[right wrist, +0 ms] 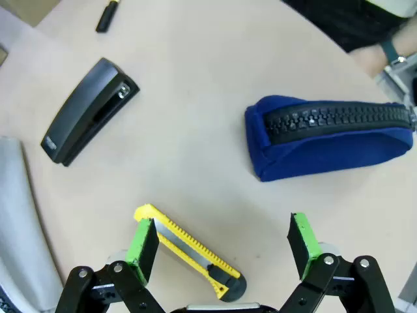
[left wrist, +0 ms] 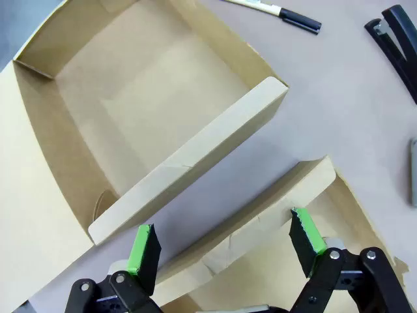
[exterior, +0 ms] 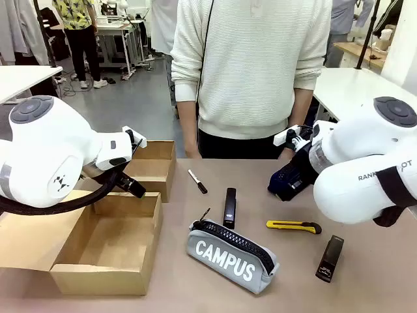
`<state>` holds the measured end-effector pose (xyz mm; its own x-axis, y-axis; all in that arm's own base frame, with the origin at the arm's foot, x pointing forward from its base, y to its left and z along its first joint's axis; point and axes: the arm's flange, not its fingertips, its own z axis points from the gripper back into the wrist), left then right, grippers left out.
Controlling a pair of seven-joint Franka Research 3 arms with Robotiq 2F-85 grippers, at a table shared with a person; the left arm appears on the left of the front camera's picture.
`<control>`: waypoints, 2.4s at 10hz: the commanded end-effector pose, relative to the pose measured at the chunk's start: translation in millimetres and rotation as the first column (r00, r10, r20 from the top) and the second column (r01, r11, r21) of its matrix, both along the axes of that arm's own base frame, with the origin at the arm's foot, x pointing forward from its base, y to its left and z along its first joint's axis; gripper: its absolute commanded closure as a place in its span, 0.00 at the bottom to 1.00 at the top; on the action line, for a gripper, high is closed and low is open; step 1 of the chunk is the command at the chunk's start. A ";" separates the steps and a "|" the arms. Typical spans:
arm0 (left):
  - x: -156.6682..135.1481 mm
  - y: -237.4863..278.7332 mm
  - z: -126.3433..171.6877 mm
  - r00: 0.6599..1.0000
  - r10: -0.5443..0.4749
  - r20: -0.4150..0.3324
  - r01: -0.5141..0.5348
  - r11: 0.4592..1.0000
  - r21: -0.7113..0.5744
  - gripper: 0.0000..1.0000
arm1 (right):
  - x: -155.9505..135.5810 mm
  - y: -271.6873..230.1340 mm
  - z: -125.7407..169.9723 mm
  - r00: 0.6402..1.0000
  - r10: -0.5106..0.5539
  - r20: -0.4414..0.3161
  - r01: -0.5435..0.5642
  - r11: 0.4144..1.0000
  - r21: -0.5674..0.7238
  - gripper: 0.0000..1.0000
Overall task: Place items inside the box.
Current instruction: Pick up a Pencil pouch or Stapler and place it inside the Mailer Box closest to the robot.
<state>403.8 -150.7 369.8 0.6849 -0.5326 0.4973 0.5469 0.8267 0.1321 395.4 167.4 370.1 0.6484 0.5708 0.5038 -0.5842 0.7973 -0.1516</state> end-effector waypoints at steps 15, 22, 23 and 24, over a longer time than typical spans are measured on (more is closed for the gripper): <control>-4.9 11.1 19.6 1.000 -0.009 -0.017 0.008 0.997 -0.077 0.00 | -4.6 -4.6 12.0 1.000 -0.001 -0.016 0.002 1.000 0.026 0.00; -84.0 197.1 169.5 0.935 0.051 -0.351 -0.245 0.809 -0.534 0.00 | -106.9 -262.6 175.6 0.953 -0.141 -0.269 0.292 0.670 0.682 0.00; -86.0 265.5 168.2 0.902 0.158 -0.402 -0.409 0.610 -0.678 0.00 | -130.6 -322.9 175.2 0.940 -0.216 -0.263 0.338 0.511 0.790 0.00; -91.7 328.2 155.1 0.857 0.230 -0.462 -0.516 0.367 -0.774 0.00 | -149.5 -368.7 167.0 0.929 -0.262 -0.263 0.352 0.399 0.847 0.00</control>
